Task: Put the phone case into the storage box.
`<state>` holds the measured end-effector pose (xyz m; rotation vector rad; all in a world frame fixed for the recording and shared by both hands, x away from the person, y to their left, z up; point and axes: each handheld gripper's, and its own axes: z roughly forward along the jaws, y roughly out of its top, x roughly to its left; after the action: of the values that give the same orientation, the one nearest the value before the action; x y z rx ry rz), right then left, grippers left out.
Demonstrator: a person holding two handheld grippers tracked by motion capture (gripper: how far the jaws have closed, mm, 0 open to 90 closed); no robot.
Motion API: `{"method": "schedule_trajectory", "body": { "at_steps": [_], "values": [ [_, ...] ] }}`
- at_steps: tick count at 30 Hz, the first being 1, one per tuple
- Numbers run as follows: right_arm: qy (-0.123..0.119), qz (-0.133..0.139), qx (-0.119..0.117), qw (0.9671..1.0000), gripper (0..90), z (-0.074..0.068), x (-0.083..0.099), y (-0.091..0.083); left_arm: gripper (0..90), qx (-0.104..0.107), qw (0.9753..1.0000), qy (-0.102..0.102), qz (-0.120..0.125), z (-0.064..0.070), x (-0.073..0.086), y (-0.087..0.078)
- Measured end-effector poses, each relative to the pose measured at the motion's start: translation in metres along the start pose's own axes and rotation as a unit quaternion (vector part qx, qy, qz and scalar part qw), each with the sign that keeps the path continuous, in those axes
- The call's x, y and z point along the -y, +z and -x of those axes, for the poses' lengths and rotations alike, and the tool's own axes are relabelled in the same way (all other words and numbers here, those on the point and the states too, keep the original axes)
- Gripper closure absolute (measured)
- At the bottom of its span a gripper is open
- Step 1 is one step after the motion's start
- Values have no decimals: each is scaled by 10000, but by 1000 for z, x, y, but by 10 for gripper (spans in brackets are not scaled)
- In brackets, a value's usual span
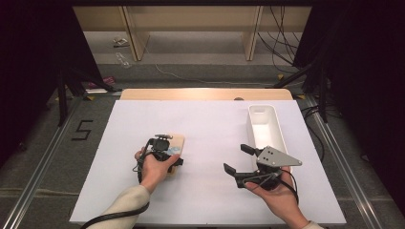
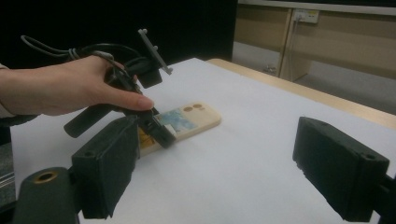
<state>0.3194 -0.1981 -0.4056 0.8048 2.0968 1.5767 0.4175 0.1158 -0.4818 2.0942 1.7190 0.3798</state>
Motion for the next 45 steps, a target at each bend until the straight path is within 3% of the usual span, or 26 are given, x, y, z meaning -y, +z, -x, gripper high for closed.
{"method": "schedule_trajectory", "body": {
  "at_steps": [27,36,45],
  "values": [
    [20,-23,16,10000,160,0,1,1,107,63,9999,1,116,-6,1,-2],
    [23,-33,13,10000,160,0,2,2,109,148,9991,90,380,-5,1,-9],
    [36,-29,27,10000,160,0,2,1,109,325,9953,306,864,-1,0,-21]
  ]
}}
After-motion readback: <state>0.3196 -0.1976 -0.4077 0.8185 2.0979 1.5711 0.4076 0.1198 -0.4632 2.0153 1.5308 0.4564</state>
